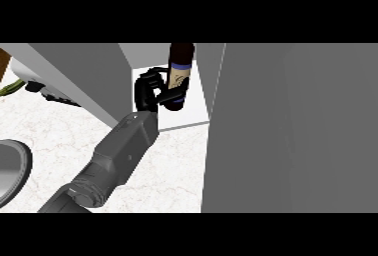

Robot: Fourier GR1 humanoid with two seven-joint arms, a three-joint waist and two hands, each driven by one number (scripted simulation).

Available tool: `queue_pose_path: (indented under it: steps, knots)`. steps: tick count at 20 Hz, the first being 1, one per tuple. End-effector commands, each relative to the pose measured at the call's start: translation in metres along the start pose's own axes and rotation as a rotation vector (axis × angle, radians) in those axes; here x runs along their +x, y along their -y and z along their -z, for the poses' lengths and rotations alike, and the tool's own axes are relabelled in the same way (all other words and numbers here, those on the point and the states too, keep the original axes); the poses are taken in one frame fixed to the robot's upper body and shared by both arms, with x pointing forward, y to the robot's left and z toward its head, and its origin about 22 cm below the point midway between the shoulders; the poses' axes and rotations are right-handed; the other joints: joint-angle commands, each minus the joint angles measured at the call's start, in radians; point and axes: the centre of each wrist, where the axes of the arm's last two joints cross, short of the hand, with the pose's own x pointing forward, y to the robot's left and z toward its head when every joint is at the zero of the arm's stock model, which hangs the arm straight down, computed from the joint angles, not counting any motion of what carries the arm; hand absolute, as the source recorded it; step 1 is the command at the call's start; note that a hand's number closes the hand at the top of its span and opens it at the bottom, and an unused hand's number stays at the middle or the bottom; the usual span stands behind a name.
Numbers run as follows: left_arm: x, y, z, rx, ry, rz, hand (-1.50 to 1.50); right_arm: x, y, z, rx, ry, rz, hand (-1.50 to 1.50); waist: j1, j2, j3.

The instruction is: Pick up the wine, place it into the cabinet and close the cabinet

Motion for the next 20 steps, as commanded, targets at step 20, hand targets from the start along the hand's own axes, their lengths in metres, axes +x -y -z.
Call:
queue_pose_path:
  steps: [20]
  knots:
    - [0.042,-0.006,0.037,0.054,-0.008,0.14,1.5,-0.002,0.007,-0.014,-0.001,0.003,-0.01,-1.5,0.019,0.015,0.002]
